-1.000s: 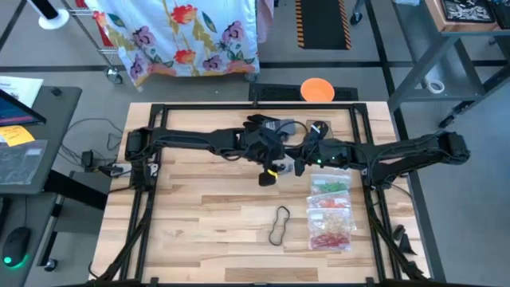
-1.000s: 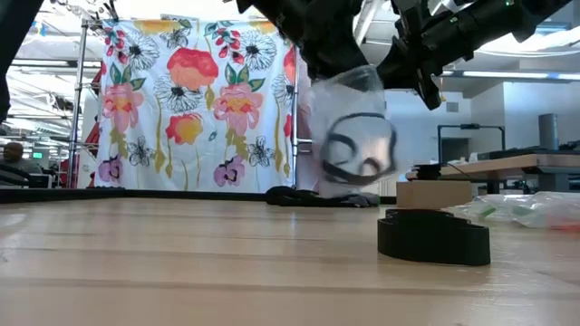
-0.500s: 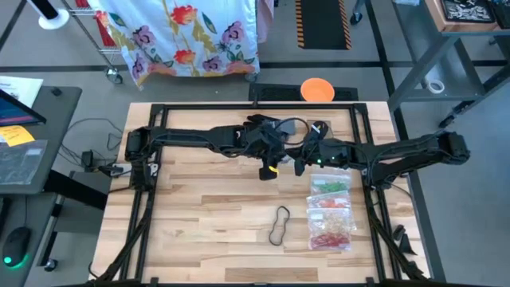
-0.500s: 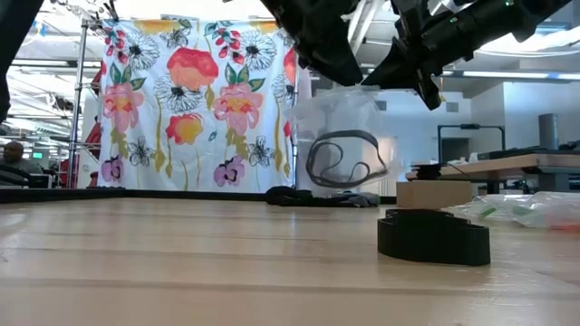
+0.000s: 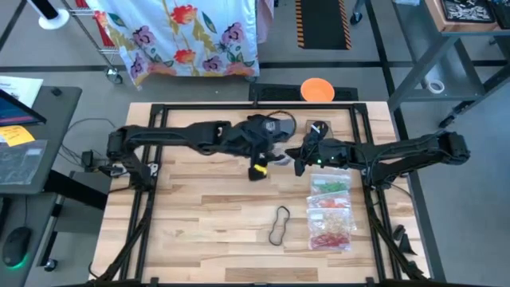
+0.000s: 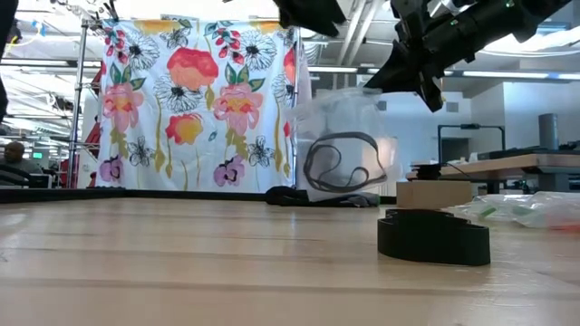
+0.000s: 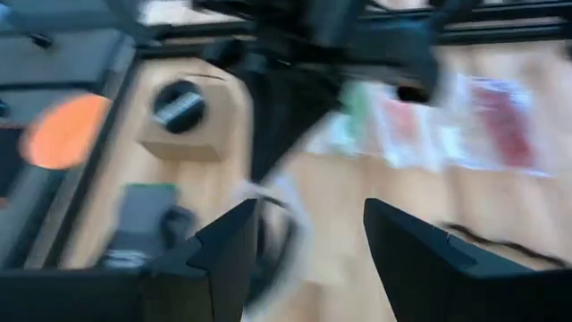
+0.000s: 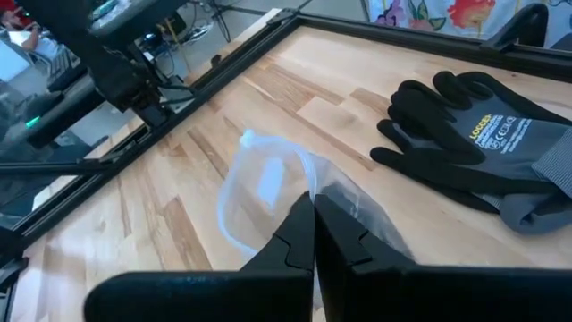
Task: Sort rubber bands
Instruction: Put the black rubber band into the transparent zip bag
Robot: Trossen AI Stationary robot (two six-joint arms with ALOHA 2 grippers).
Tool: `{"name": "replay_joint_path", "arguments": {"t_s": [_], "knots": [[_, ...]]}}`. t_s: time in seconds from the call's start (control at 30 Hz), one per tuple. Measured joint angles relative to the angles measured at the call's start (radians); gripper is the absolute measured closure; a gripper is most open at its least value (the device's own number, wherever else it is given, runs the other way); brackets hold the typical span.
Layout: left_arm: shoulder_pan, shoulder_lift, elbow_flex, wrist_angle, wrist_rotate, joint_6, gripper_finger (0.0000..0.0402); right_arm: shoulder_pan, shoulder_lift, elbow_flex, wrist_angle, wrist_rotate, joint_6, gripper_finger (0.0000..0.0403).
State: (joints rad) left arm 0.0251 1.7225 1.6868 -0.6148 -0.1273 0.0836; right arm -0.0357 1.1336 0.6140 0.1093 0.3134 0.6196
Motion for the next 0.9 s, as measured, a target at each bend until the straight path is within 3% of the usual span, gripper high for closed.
{"name": "replay_joint_path", "arguments": {"t_s": [0.17, 0.27, 0.37, 0.6, 0.9], "knots": [[-0.065, -0.024, -0.053, -0.094, 0.186, -0.071, 0.0199, 0.000, 0.000, 0.000, 0.003, 0.000, 0.000, 0.0403], [-0.134, -0.009, -0.114, -0.057, 0.231, -0.077, 0.0199, 0.000, 0.000, 0.000, 0.004, 0.000, 0.000, 0.0403], [-0.205, -0.001, -0.165, 0.003, 0.222, -0.059, 0.0199, 0.000, 0.000, 0.000, 0.003, 0.000, 0.000, 0.0403], [-0.324, 0.040, -0.277, 0.338, 0.182, -0.023, 0.0199, 0.000, 0.000, 0.000, 0.004, 0.000, -0.003, 0.0403], [-0.359, 0.141, -0.283, 0.347, 0.134, -0.001, 0.0199, 0.000, 0.000, 0.000, -0.007, 0.000, -0.046, 0.0403]]}}
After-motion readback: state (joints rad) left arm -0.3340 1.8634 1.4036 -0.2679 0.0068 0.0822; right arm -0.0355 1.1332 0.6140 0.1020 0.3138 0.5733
